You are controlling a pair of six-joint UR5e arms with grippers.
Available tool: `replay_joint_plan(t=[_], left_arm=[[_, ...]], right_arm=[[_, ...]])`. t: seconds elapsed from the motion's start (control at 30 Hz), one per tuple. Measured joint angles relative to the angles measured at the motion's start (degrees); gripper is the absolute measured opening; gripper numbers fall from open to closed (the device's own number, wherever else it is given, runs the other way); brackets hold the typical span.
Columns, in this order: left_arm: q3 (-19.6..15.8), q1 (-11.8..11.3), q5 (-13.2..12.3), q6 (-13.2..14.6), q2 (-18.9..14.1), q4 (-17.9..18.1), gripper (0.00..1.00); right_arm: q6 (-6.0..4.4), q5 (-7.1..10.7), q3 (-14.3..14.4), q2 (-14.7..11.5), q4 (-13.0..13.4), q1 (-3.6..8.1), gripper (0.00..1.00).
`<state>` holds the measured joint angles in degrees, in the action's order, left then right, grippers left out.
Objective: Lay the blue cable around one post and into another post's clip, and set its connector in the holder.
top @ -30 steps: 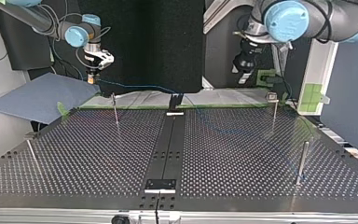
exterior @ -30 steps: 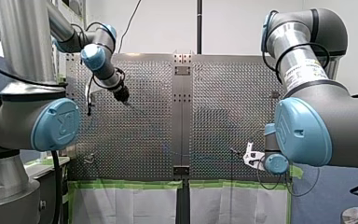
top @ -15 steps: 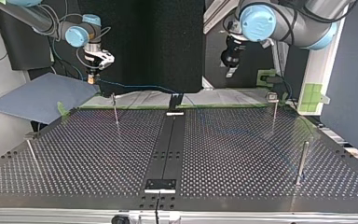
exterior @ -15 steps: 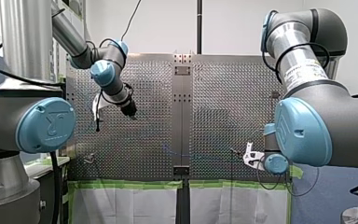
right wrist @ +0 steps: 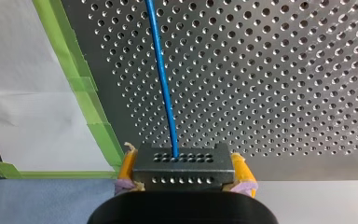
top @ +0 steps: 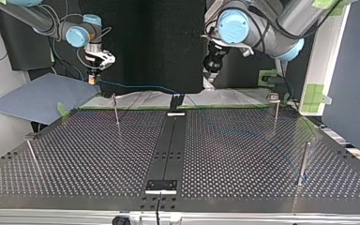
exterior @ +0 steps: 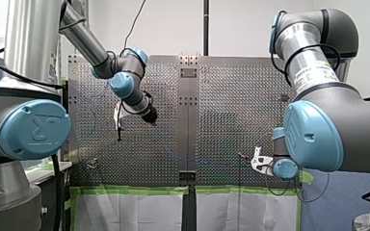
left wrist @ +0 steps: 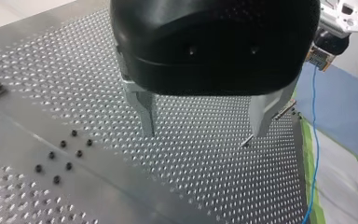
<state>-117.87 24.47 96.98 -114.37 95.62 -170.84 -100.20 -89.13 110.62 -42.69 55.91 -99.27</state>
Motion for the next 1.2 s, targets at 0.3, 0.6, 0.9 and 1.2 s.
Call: replay_joint_plan(t=[0.3, 0.6, 0.9, 1.2], left_arm=[[3.7, 4.6, -0.9, -0.8, 4.6, 4.6, 0.98], [8.3, 9.2, -1.0, -1.1, 9.2, 9.2, 0.98], [12.9, 13.8, -0.3, 1.9, 13.8, 13.8, 0.98], [17.0, 18.0, 3.6, 6.1, 18.0, 18.0, 0.98]], right_arm=[[0.01, 0.08, 0.0, 0.0, 0.0, 0.00, 0.00], [-0.02, 0.09, 0.0, 0.0, 0.1, 0.00, 0.00], [0.01, 0.22, 0.0, 0.0, 0.0, 0.00, 0.00], [-0.02, 0.24, 0.0, 0.0, 0.2, 0.02, 0.00]])
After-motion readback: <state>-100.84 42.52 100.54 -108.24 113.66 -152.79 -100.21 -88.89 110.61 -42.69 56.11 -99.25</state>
